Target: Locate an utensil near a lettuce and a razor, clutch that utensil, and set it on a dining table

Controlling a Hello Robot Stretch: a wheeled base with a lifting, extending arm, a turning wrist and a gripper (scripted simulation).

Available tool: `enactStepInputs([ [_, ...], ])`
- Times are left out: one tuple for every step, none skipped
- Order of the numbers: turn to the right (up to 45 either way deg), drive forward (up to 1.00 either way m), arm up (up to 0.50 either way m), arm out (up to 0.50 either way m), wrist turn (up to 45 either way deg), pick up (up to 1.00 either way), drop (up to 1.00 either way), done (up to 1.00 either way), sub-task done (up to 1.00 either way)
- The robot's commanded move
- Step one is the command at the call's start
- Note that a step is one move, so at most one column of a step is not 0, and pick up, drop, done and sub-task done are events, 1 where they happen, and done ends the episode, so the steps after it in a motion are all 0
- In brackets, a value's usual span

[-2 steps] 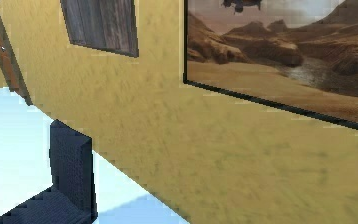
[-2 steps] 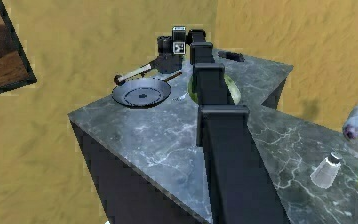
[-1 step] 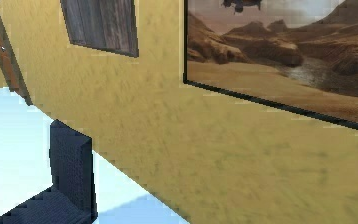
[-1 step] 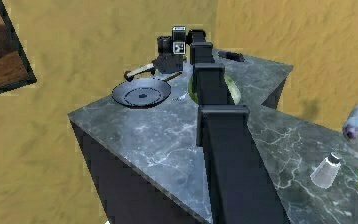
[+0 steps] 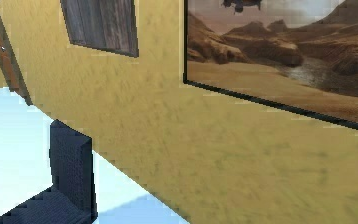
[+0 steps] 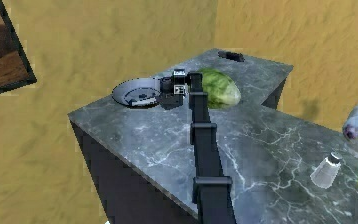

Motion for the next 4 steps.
enactStepInputs([
  [0.0,0.00,0.00,0.00,0.0,1.00,0.00,0.00,0.00],
  [0.0,0.00,0.10,0.00,0.0,0.00,0.00,0.00,0.00],
  [0.0,0.00,0.02,0.00,0.0,0.00,0.00,0.00,0.00],
  [0.0,0.00,0.00,0.00,-45.0,0.00,0.00,0.00,0.00],
])
